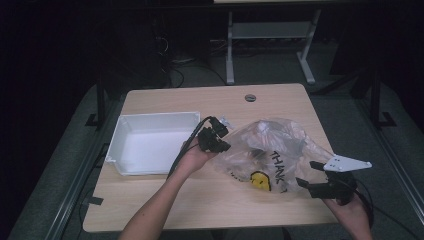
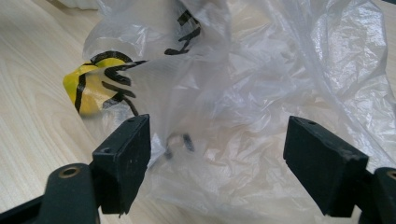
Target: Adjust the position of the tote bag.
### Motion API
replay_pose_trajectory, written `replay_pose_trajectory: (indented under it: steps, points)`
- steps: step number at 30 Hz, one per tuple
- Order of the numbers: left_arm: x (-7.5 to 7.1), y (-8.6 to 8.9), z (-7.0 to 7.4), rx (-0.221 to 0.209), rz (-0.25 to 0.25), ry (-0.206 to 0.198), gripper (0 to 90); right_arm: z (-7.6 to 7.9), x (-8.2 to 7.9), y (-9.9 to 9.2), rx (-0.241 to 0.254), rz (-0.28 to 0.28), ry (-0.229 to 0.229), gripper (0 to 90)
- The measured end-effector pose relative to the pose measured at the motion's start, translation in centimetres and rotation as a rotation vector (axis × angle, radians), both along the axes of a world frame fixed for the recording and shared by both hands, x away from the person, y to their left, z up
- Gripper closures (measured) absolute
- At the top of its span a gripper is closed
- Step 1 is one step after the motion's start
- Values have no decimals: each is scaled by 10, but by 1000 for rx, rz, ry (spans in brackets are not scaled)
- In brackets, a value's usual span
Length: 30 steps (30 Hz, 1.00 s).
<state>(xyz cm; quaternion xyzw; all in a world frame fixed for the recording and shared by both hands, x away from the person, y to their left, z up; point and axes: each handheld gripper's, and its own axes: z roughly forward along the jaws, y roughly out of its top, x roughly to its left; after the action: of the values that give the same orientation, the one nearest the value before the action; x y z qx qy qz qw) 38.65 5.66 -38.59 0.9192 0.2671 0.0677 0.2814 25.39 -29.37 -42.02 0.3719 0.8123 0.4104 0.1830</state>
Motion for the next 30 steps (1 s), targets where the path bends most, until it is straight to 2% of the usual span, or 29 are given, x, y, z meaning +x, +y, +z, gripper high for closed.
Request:
replay_pose_trajectory:
  steps: [20, 23, 30]
  points:
    - [-7, -2, -21, 74, -19, 31, 895, 3, 2, 8, 7, 45, -9, 227]
    - [-8, -4, -22, 80, -19, 40, 894, 8, 5, 11, 8, 56, -17, 227]
    - [-10, -6, -26, 92, -23, 39, 889, 23, 15, 18, -24, 94, -59, 229]
